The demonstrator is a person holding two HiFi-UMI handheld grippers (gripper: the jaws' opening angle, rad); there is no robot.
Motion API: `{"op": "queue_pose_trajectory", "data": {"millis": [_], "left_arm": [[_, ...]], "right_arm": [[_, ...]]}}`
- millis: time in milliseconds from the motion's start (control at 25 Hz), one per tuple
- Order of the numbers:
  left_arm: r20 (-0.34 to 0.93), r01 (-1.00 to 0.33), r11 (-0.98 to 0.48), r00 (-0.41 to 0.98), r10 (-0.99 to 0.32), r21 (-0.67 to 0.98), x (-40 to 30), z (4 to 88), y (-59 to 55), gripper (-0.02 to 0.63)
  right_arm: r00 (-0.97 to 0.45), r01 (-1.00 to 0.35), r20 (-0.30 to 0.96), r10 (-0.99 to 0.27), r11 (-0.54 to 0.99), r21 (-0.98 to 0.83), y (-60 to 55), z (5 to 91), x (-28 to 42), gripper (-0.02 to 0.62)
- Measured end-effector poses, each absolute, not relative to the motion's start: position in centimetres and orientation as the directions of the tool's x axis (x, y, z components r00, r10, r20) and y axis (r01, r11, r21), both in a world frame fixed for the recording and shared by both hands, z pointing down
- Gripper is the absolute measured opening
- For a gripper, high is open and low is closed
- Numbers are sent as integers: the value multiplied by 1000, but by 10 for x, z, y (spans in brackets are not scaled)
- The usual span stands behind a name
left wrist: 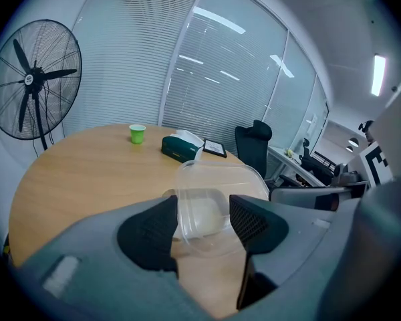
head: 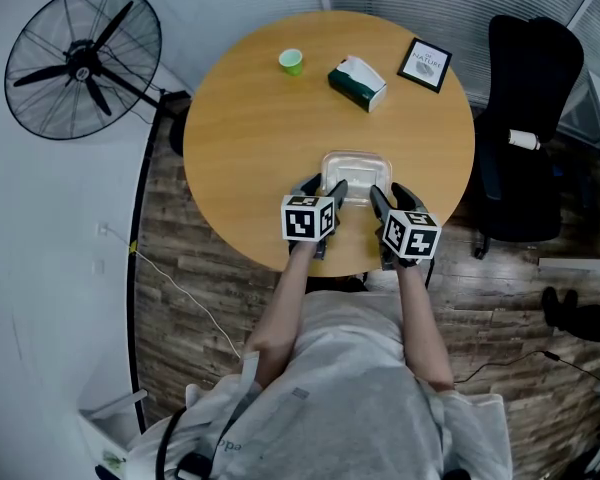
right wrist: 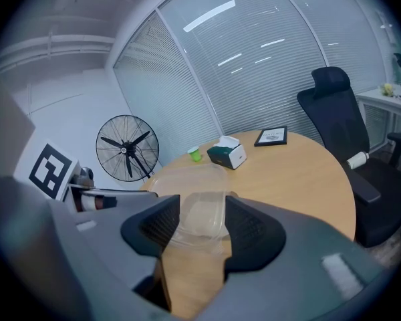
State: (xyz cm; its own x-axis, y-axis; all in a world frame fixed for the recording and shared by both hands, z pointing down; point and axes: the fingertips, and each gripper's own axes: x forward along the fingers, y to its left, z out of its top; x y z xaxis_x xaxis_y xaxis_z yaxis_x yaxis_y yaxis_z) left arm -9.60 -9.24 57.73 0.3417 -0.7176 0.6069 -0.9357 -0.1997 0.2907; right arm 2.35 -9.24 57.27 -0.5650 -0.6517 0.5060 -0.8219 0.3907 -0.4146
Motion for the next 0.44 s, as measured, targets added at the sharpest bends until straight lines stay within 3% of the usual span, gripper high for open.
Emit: {"op": "queue_pose_trajectory", "data": {"millis": [440], "left_arm": [[603, -935, -194, 341, -721, 297, -97, 577, -89, 249]], "right_arm": [[-571, -818, 500, -651, 397, -416, -91, 571, 23, 207]]}}
